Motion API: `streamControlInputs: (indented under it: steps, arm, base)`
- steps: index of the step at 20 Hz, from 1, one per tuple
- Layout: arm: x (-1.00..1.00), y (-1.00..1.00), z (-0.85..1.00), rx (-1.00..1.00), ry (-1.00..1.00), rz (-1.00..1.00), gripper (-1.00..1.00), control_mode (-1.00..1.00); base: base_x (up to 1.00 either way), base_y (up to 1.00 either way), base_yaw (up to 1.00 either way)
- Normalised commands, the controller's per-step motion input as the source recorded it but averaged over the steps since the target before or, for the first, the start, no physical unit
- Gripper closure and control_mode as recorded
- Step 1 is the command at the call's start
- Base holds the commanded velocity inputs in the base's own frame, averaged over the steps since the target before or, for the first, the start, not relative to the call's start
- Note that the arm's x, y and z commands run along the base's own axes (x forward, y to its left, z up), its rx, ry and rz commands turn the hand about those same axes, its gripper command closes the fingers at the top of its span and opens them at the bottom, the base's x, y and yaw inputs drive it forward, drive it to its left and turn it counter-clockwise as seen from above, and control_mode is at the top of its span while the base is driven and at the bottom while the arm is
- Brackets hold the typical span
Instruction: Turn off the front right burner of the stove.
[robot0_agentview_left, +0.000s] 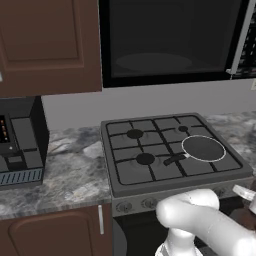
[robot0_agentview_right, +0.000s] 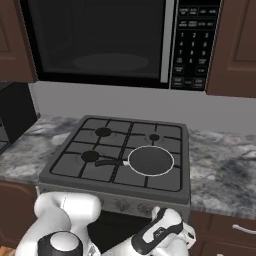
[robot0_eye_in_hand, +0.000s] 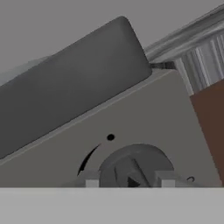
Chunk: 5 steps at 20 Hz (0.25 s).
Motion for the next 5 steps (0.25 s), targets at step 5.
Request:
streamControlInputs:
  steps: [5]
  arm:
    - [0.00, 0.00, 0.00, 0.67, -0.01, -0.12, 1.00, -1.00]
  base:
    - [0.00, 0.00, 0.00]
